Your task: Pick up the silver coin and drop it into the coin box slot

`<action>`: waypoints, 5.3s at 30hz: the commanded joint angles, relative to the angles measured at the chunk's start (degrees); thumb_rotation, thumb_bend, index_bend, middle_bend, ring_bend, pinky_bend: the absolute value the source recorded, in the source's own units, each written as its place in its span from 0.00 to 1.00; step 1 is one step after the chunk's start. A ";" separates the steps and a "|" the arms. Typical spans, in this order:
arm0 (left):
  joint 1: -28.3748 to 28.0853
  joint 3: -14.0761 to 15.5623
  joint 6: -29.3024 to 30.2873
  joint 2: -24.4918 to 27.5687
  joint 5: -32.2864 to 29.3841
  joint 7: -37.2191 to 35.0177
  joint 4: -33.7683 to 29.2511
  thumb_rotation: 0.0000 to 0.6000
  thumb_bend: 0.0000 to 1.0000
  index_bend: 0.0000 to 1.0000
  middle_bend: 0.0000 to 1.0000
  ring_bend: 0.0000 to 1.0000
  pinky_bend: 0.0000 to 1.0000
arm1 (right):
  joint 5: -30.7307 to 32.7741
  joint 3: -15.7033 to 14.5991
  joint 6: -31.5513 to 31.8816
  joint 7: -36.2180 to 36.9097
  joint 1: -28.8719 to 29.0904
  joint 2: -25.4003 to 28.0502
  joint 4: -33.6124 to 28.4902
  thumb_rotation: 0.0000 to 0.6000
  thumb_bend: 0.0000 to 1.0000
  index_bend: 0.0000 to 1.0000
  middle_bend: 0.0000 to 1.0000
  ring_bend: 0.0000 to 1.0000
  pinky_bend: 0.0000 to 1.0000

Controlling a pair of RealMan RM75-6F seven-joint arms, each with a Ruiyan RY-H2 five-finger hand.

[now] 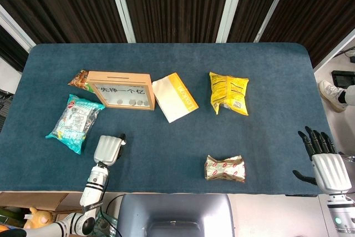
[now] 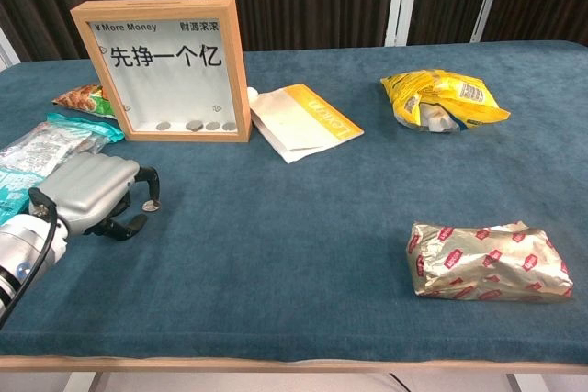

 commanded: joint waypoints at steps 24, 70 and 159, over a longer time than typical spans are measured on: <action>-1.01 -0.53 1.60 -2.74 0.95 -3.27 7.11 1.00 0.38 0.57 1.00 1.00 1.00 | 0.05 -0.06 -0.35 -0.07 0.12 0.00 -0.07 1.00 0.17 0.00 0.00 0.00 0.00; -10.18 -23.41 -6.17 27.80 -17.55 -8.75 -28.99 1.00 0.67 0.72 1.00 1.00 1.00 | 1.58 0.07 -1.57 -0.30 0.29 0.37 -0.52 1.00 0.17 0.00 0.00 0.00 0.00; -23.51 -10.94 -2.74 31.74 -18.49 -10.80 -23.07 1.00 0.44 0.21 1.00 1.00 1.00 | 3.23 0.54 -2.79 3.52 0.48 2.21 -0.34 1.00 0.17 0.00 0.00 0.00 0.00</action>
